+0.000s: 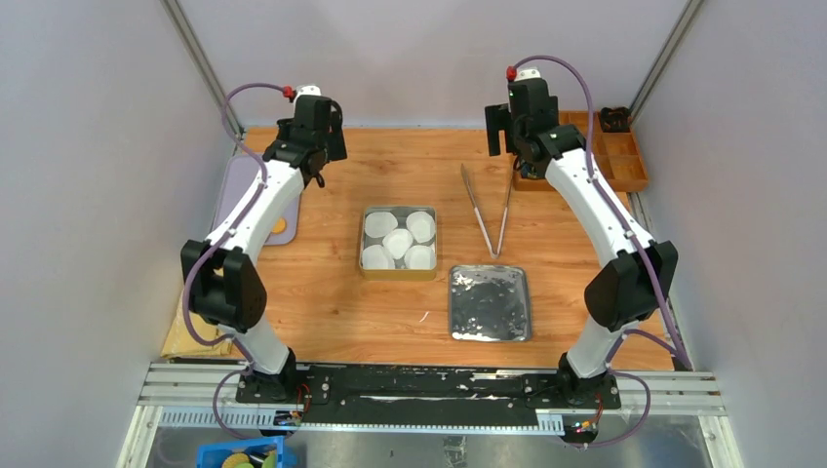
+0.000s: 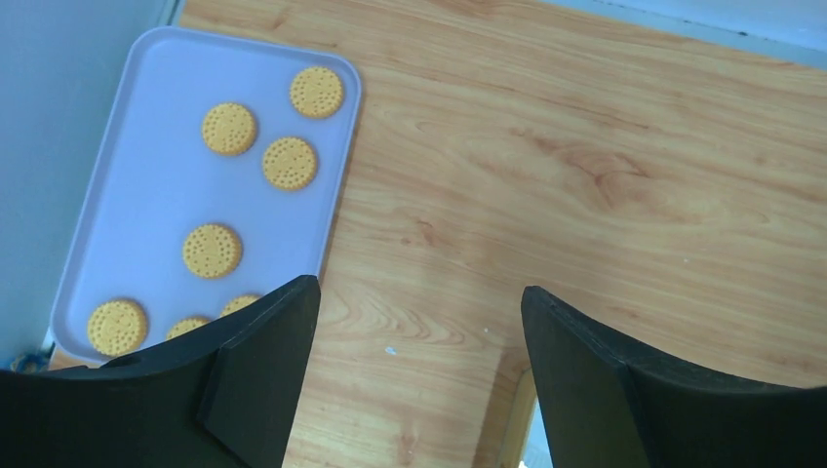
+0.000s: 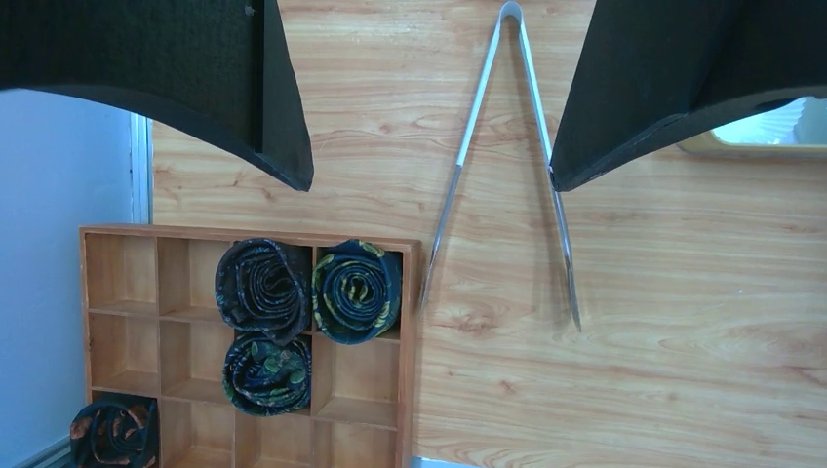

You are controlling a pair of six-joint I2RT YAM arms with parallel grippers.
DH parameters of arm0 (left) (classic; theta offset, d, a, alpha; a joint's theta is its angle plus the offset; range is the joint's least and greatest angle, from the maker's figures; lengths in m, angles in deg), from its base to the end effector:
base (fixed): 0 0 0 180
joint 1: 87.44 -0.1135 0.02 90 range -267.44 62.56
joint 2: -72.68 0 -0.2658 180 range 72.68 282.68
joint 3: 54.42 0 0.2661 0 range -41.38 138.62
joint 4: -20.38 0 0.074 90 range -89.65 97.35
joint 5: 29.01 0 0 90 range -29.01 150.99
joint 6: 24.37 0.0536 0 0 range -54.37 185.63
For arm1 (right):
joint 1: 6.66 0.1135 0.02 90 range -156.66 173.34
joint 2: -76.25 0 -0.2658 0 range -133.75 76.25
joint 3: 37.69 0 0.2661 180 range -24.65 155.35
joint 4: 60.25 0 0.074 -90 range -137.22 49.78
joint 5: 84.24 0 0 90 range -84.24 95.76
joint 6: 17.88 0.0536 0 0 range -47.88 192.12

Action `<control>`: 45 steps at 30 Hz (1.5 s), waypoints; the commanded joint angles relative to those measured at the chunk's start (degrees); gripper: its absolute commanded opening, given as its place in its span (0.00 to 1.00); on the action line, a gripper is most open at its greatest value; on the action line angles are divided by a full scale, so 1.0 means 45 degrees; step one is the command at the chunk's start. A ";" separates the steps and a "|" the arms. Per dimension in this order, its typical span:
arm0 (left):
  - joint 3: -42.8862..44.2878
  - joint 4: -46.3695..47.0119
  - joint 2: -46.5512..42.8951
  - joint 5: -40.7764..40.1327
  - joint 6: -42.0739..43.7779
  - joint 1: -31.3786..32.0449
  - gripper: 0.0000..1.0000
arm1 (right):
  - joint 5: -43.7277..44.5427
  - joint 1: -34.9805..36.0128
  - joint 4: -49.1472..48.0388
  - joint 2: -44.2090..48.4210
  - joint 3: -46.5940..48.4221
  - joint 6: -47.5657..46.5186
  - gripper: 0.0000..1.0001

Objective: Pack the cookies

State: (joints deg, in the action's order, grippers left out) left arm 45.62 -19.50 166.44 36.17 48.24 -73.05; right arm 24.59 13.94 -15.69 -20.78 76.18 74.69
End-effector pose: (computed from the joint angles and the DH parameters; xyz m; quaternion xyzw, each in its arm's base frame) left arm 0.3970 -0.0786 0.3400 -0.1240 0.8578 0.0558 0.4957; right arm 0.3970 0.1307 0.3964 -0.0488 0.8472 -0.0347 0.5279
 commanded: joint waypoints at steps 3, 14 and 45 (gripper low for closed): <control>0.1578 -0.2555 0.2117 -0.1621 -0.0569 0.0044 0.81 | 0.0367 0.0149 0.0501 -0.0110 0.0169 -0.0011 1.00; 0.2461 -0.4200 0.4127 -0.0775 -0.1674 -0.0667 0.83 | -0.0759 0.0129 -0.1265 0.1578 -0.1868 -0.0357 1.00; 0.4165 -0.5333 0.7245 0.0486 -0.2193 -0.2529 0.73 | -0.0951 0.0129 -0.1380 0.1848 -0.2213 -0.0041 0.99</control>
State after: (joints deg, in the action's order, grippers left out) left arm 62.23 -42.08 197.32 37.62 39.46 -82.31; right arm 20.39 13.94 -21.73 -14.34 66.65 74.04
